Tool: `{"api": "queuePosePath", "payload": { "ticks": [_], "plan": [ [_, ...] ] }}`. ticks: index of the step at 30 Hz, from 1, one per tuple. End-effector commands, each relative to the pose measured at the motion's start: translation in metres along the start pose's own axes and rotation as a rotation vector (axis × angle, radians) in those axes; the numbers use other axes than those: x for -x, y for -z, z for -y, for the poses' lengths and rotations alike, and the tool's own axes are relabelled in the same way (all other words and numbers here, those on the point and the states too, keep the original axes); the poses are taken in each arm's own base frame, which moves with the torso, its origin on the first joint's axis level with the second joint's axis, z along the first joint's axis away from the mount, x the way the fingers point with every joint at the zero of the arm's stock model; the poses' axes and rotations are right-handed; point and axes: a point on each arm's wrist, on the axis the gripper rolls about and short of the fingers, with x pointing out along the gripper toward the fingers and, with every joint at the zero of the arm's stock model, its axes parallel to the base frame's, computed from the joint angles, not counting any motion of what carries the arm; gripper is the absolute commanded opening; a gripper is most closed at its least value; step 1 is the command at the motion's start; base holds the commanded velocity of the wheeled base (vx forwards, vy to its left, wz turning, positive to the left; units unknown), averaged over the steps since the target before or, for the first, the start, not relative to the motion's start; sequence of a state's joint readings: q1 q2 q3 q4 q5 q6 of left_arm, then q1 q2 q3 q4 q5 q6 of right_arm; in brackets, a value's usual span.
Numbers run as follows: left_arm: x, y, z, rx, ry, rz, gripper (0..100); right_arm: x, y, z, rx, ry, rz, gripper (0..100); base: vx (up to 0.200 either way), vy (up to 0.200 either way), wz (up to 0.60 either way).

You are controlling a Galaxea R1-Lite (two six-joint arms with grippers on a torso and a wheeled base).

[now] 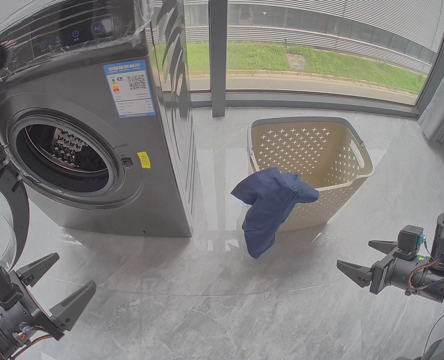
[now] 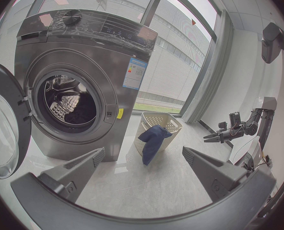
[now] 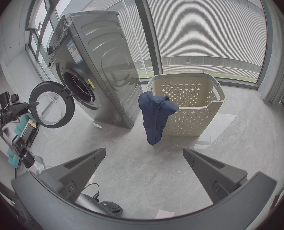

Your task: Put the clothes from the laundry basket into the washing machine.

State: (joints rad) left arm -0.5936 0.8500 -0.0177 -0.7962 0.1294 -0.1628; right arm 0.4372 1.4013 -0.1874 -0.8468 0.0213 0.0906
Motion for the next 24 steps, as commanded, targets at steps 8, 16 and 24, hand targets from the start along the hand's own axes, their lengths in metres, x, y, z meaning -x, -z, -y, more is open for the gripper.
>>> {"api": "queuePosePath", "payload": {
  "ticks": [8, 16, 24],
  "plan": [
    [0.003, 0.001, -0.001, 0.007, 0.002, 0.008, 100, -0.021, 0.008, -0.004, -0.008, -0.022, 0.006, 100, 0.000, 0.000, 0.00],
    [0.006, 0.005, -0.002, -0.010, -0.005, -0.026, 100, -0.033, 0.007, -0.013, -0.012, -0.061, -0.007, 100, 0.125, 0.000, 0.00],
    [0.009, 0.007, -0.003, -0.015, -0.020, -0.039, 100, -0.058, -0.006, -0.015, -0.006, -0.050, 0.016, 100, 0.200, 0.000, 0.00]
  ]
}}
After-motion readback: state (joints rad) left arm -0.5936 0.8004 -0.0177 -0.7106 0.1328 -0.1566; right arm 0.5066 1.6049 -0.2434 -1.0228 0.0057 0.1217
